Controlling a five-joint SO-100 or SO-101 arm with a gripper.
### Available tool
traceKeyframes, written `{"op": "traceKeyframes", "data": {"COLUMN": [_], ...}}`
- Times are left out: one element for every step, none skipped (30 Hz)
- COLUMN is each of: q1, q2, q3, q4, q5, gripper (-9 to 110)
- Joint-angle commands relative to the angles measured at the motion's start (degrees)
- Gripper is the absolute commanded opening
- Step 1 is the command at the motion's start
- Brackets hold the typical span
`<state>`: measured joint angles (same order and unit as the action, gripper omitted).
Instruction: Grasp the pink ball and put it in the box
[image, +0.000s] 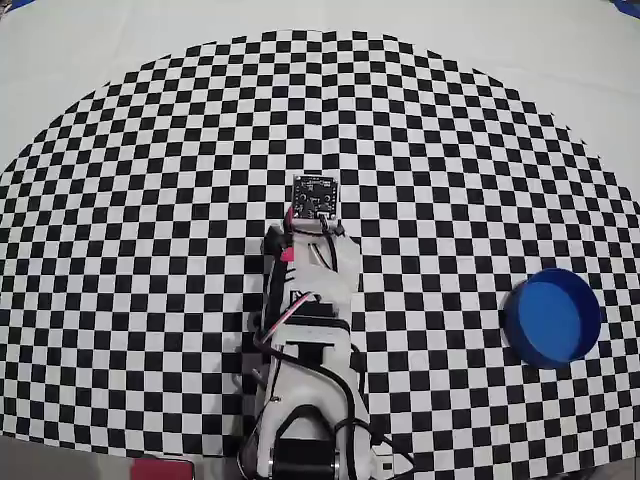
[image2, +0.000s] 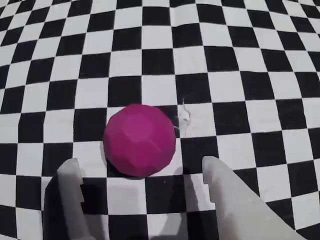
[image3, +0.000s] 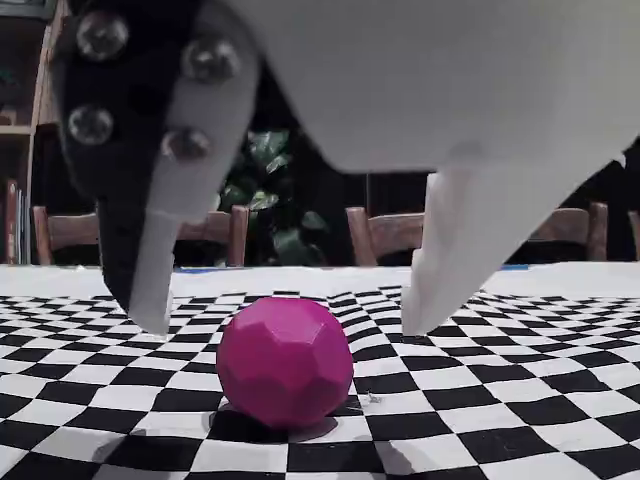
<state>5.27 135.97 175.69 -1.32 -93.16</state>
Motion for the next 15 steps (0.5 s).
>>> {"op": "traceKeyframes", "data": {"q1": [0.18, 0.18, 0.26, 0.26, 0.26, 0.26, 0.26, 0.26, 0.26, 0.26, 0.26, 0.26, 0.26, 0.26, 0.26], "q2": [-0.18, -0.18, -0.26, -0.44, -0.79, -1.14, -1.41, -1.76, -2.11, -2.46, -2.64, -2.81, -3.08, -3.25, -3.52], "q3": [-2.37, -2.46, -2.72, -2.9, -3.16, -3.52, -3.78, -4.13, -4.39, -4.75, -4.92, -5.01, -5.19, -5.27, -5.45], "q4": [0.18, 0.26, 0.53, 0.53, 0.53, 0.53, 0.53, 0.53, 0.62, 0.62, 0.62, 0.62, 0.62, 0.62, 0.62], "q5": [-0.26, -0.26, -0.26, -0.26, -0.26, -0.26, -0.26, -0.26, -0.26, -0.26, -0.26, -0.26, -0.26, -0.26, -0.26], "gripper": [28, 28, 28, 28, 28, 28, 28, 28, 28, 28, 28, 28, 28, 28, 28]}}
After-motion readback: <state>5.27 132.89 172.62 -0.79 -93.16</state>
